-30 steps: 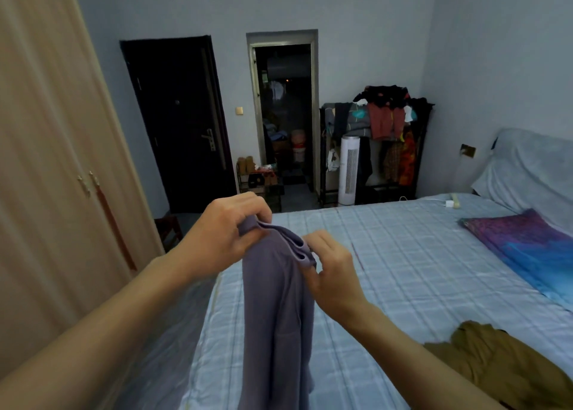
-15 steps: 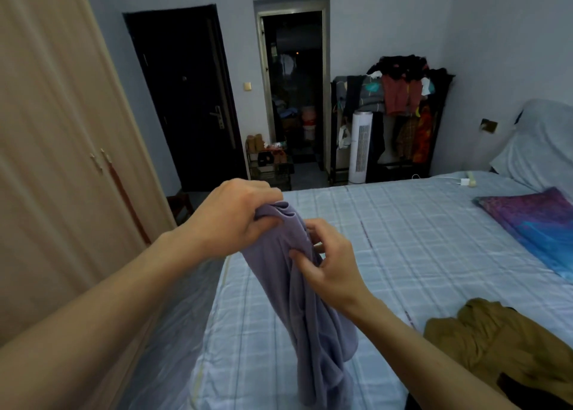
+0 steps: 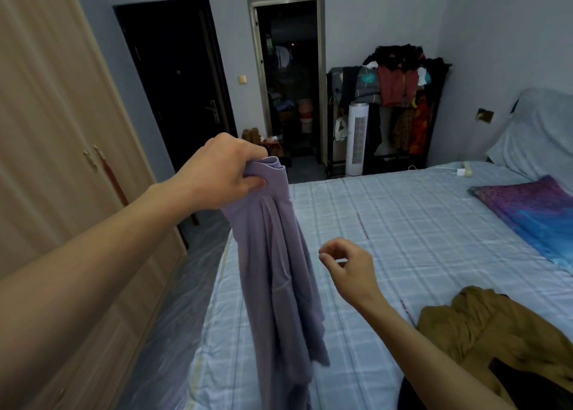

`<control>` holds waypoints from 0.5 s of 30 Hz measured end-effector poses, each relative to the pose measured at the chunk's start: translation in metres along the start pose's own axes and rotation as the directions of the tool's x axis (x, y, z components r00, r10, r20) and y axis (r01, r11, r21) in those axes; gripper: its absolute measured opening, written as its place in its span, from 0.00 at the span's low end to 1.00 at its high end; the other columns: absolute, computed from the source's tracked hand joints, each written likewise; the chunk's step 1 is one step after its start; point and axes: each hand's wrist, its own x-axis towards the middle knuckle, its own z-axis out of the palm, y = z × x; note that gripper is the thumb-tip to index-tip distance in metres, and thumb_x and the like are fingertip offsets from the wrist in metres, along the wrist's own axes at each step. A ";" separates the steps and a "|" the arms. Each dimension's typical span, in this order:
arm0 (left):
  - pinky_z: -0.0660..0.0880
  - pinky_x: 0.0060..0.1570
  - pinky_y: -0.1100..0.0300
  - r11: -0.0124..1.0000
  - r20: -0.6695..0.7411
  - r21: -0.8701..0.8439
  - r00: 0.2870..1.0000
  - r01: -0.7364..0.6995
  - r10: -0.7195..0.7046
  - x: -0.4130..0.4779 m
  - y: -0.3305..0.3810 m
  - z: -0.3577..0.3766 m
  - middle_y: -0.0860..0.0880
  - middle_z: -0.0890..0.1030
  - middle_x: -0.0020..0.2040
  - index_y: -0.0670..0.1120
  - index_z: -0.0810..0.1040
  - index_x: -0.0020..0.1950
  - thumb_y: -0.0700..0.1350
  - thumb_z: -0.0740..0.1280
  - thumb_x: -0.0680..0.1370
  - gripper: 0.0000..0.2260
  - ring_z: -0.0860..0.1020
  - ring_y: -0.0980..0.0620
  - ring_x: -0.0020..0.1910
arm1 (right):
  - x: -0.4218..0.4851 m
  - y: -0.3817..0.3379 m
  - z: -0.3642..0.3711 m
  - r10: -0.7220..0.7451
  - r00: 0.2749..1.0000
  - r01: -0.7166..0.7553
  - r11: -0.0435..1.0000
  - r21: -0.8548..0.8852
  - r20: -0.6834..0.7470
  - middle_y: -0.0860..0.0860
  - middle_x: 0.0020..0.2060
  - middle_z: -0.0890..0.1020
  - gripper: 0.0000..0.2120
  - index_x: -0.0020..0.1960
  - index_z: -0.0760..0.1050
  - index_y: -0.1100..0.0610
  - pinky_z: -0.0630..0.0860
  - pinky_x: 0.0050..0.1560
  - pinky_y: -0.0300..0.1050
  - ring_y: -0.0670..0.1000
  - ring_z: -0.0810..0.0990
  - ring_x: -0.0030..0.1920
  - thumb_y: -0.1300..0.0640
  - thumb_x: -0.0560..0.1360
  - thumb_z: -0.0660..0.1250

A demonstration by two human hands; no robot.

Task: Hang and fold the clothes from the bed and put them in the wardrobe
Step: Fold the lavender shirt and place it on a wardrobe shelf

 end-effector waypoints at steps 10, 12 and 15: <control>0.74 0.34 0.48 0.999 -0.013 0.045 0.999 -0.029 0.030 0.010 -0.001 -0.010 0.53 0.74 0.30 0.50 0.71 0.35 0.45 0.75 0.73 0.14 0.75 0.51 0.33 | -0.020 0.018 0.030 0.042 0.952 -0.026 0.998 -0.056 0.304 0.42 0.49 0.81 0.23 0.59 0.76 0.49 0.73 0.48 0.30 0.39 0.79 0.51 0.52 0.65 0.78; 0.73 0.33 0.49 0.998 -0.021 0.060 0.999 -0.032 0.034 0.009 -0.005 -0.012 0.53 0.73 0.30 0.51 0.70 0.35 0.45 0.76 0.72 0.15 0.74 0.52 0.32 | -0.018 0.025 0.038 0.071 0.965 -0.062 0.997 -0.043 0.253 0.44 0.40 0.83 0.10 0.48 0.79 0.51 0.75 0.44 0.37 0.43 0.81 0.43 0.55 0.67 0.72; 0.72 0.33 0.51 0.995 -0.033 0.093 0.999 -0.028 0.032 0.002 -0.017 -0.017 0.53 0.72 0.29 0.50 0.70 0.35 0.43 0.76 0.72 0.14 0.73 0.53 0.31 | -0.012 0.034 0.036 0.072 0.988 -0.062 0.995 -0.072 0.137 0.46 0.33 0.81 0.03 0.39 0.78 0.53 0.76 0.40 0.43 0.46 0.79 0.37 0.60 0.69 0.68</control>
